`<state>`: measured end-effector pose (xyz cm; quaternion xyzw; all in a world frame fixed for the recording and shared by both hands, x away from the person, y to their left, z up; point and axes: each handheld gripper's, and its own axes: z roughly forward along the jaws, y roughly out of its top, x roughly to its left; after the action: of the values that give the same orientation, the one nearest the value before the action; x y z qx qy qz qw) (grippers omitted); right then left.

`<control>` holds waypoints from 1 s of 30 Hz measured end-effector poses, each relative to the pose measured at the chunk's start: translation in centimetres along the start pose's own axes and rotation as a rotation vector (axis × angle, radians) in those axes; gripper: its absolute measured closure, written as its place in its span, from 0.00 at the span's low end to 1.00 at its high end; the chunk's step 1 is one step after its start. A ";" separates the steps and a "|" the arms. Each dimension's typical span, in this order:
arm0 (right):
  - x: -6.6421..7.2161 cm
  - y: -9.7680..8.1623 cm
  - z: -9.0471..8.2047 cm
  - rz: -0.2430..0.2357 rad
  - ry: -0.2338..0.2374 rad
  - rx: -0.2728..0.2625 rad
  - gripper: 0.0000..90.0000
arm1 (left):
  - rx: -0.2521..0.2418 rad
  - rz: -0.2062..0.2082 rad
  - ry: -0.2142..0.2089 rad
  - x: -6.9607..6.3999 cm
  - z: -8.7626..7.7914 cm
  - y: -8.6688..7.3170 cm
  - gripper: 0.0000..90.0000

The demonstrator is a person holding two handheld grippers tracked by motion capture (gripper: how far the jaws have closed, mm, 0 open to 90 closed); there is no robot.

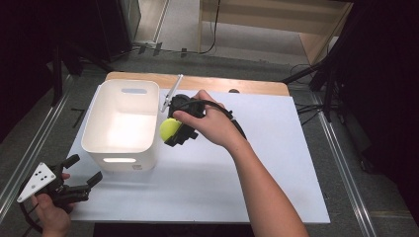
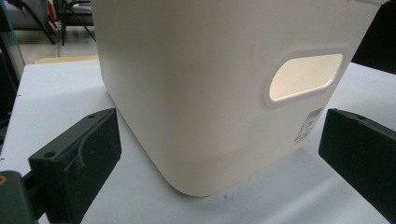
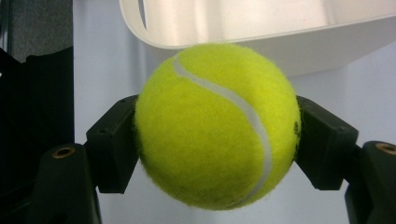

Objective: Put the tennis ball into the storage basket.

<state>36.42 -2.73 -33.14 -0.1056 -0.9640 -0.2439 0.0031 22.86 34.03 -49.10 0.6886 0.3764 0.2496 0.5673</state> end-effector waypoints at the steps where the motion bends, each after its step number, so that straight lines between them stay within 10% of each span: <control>1: 0.0 0.1 0.0 0.000 -0.007 0.001 0.26 | 0.000 0.000 0.000 0.0 0.0 0.0 0.00; 30: 0.1 4.1 1.1 -0.041 0.011 -0.010 0.26 | -0.008 -0.007 -0.007 0.1 0.0 0.0 0.00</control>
<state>37.19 1.28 -32.17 -0.0845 -0.9648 -0.2492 0.0030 22.88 34.12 -49.10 0.6858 0.3759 0.2467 0.5723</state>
